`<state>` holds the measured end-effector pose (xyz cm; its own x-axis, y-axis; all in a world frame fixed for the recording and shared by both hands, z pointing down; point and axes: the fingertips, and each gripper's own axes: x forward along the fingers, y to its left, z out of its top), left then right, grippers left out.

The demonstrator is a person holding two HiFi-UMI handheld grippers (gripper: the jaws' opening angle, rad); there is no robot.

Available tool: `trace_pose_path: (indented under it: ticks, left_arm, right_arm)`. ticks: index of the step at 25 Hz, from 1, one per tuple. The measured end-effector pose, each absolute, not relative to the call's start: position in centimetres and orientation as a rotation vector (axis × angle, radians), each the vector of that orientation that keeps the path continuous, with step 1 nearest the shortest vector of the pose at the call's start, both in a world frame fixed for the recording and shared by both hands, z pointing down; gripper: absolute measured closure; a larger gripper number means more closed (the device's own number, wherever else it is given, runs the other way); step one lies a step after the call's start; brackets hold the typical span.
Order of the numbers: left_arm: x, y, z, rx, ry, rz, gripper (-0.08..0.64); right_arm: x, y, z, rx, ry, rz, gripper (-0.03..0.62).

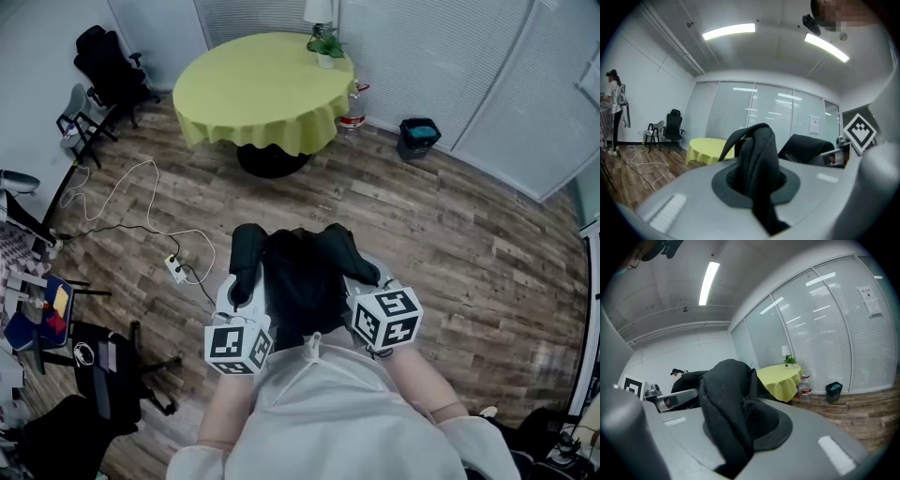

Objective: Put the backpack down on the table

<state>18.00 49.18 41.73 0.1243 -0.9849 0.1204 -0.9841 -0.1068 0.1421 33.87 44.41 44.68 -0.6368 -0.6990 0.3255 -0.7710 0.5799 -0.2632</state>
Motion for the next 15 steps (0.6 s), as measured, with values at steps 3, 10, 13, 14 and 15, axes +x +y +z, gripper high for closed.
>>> trace_pose_path:
  ticks: [3,10,13,14,15]
  left_arm:
    - [16.8,47.6,42.4,2.182,-1.954,-0.01,0.537]
    - [12.0,41.8,43.0,2.157,-1.936,-0.019,0.537]
    - [8.7,38.7,42.9,2.16,-1.926,-0.02,0.537]
    - [7.6,37.5,42.9,2.163,-1.919,-0.021,0.537]
    - [6.5,36.3,42.8,2.167,-1.91,-0.022,0.537]
  right_arm:
    - [32.7,42.8,45.2,1.219,-2.608,0.587,0.568]
    - [28.2,37.0,45.3,1.22,-2.585,0.598,0.568]
    - [25.0,34.1,45.2,1.225,-2.578,0.602,0.568]
    - [24.0,33.0,45.1,1.228,-2.574,0.604,0.568]
    - [22.9,31.8,45.0,1.233,-2.57,0.606,0.568]
